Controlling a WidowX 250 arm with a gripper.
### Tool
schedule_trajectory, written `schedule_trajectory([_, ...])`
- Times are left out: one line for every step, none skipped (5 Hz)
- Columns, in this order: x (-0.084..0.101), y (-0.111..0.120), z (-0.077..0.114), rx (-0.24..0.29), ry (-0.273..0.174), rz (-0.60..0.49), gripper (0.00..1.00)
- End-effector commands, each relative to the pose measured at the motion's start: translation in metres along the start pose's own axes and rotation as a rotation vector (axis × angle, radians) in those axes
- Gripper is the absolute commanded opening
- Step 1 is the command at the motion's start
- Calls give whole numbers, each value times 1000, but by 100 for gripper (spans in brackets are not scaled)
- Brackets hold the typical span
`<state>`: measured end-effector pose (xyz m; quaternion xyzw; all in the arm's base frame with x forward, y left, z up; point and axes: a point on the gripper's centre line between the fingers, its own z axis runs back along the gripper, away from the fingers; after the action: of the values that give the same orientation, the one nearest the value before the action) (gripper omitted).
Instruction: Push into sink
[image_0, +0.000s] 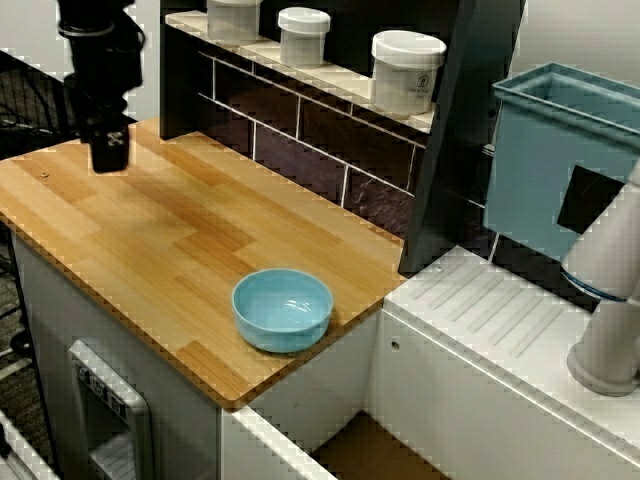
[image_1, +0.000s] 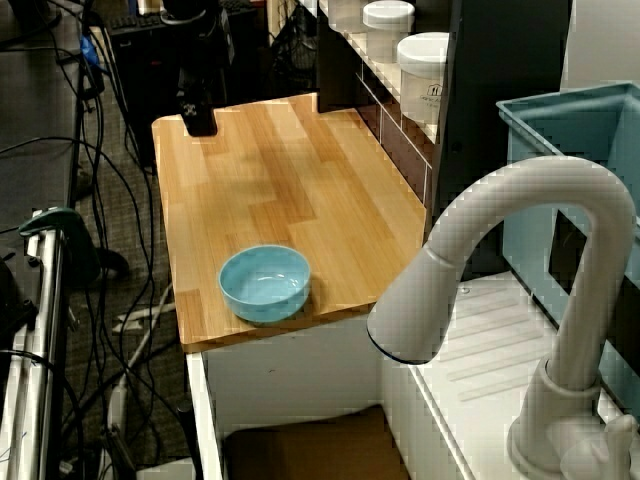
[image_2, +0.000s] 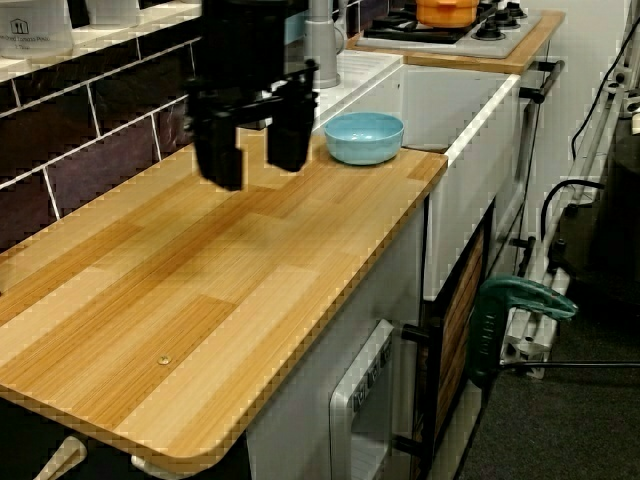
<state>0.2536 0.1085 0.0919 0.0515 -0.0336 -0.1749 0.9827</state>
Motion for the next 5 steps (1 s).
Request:
schedule_trajectory([12, -16, -4, 78, -46, 62, 100])
schedule_trajectory([20, -25, -12, 82, -46, 67, 100])
schedule_trajectory([34, -37, -20, 89, -23, 72, 100])
schedule_trajectory([43, -47, -23, 78, -15, 59, 100])
schedule_trajectory([49, -59, -21, 62, -9, 36, 100])
